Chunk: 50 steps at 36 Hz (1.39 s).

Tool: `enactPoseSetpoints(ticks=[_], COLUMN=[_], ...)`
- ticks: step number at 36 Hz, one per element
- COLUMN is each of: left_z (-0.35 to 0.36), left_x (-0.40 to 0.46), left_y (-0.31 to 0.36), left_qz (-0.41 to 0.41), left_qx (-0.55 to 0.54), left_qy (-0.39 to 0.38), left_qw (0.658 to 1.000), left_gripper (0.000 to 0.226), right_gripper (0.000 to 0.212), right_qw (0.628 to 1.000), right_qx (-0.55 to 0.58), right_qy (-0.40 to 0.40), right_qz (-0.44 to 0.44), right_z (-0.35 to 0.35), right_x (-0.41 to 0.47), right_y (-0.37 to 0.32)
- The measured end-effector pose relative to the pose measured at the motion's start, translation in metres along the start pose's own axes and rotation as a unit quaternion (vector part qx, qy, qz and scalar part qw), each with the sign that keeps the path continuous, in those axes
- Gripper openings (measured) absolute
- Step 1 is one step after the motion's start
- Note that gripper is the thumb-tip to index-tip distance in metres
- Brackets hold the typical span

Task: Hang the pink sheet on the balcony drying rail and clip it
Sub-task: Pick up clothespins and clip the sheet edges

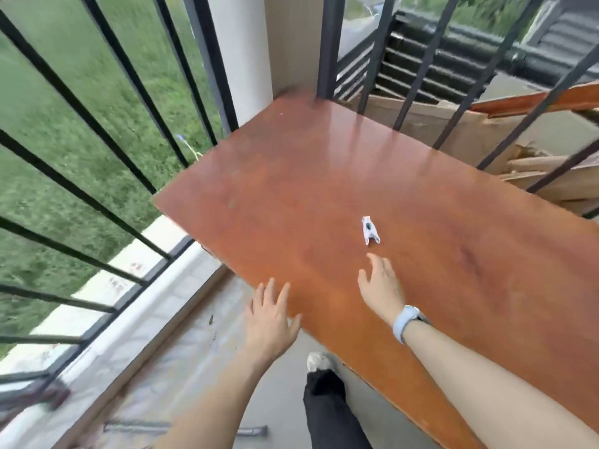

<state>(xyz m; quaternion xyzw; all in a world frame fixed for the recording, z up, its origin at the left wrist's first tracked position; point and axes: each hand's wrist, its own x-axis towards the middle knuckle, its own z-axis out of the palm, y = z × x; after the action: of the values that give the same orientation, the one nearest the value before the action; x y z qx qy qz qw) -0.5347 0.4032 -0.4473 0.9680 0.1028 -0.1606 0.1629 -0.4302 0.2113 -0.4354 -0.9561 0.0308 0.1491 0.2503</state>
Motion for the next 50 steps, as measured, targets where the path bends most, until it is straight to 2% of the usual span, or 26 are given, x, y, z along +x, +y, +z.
enactPoseSetpoints(ticks=[4, 8, 10, 13, 18, 23, 30, 33, 37, 41, 44, 47, 50], left_z=[0.006, 0.021, 0.028, 0.032, 0.023, 0.015, 0.021, 0.028, 0.047, 0.073, 0.095, 0.114, 0.126], left_x=[0.035, 0.049, 0.047, 0.047, 0.047, 0.020, -0.102, -0.173, -0.294, -0.429, -0.525, -0.609, -0.678], left_y=[0.012, 0.012, 0.011, 0.011, 0.008, -0.011, -0.076, -0.104, -0.142, -0.175, -0.186, -0.194, -0.201], left_qz=[0.010, -0.010, -0.012, -0.019, -0.017, -0.112, -0.256, -0.332, -0.407, -0.498, -0.575, -0.647, -0.706], left_qx=[0.019, 0.025, 0.027, 0.007, -0.017, -0.122, -0.149, -0.179, -0.203, -0.202, -0.220, -0.222, -0.232], left_qy=[-0.010, -0.040, -0.035, -0.027, -0.061, -0.013, 0.086, 0.135, 0.200, 0.217, 0.254, 0.296, 0.288], left_qw=[1.000, 0.999, 0.999, 0.999, 0.998, 0.986, 0.951, 0.916, 0.868, 0.815, 0.746, 0.666, 0.603], left_gripper=[0.069, 0.072, 0.075, 0.073, 0.068, 0.064, 0.065, 0.075, 0.058, 0.065, 0.057, 0.064, 0.070], right_gripper=[0.049, 0.068, 0.063, 0.033, 0.011, 0.024, 0.034, 0.033, 0.027, 0.032, 0.034, 0.030, 0.031], right_qw=[0.998, 0.996, 0.996, 0.997, 0.998, 0.985, 0.943, 0.920, 0.877, 0.799, 0.740, 0.680, 0.614], right_qx=[-0.015, 0.017, 0.008, -0.010, 0.023, 0.063, 0.020, 0.001, -0.040, -0.072, -0.079, -0.106, -0.128], right_qy=[0.059, 0.028, 0.004, -0.021, -0.043, -0.121, -0.224, -0.247, -0.297, -0.362, -0.411, -0.445, -0.472], right_qz=[0.018, 0.079, 0.087, 0.071, -0.026, -0.105, -0.246, -0.305, -0.376, -0.475, -0.527, -0.573, -0.620], right_z=[-0.003, -0.007, -0.005, 0.001, 0.014, 0.028, 0.065, 0.085, 0.124, 0.174, 0.207, 0.237, 0.260], right_x=[0.056, 0.098, 0.110, 0.117, 0.097, 0.043, -0.060, -0.112, -0.207, -0.331, -0.427, -0.518, -0.598], right_y=[-0.004, -0.002, 0.002, 0.007, -0.009, -0.055, -0.120, -0.145, -0.180, -0.202, -0.214, -0.225, -0.237])
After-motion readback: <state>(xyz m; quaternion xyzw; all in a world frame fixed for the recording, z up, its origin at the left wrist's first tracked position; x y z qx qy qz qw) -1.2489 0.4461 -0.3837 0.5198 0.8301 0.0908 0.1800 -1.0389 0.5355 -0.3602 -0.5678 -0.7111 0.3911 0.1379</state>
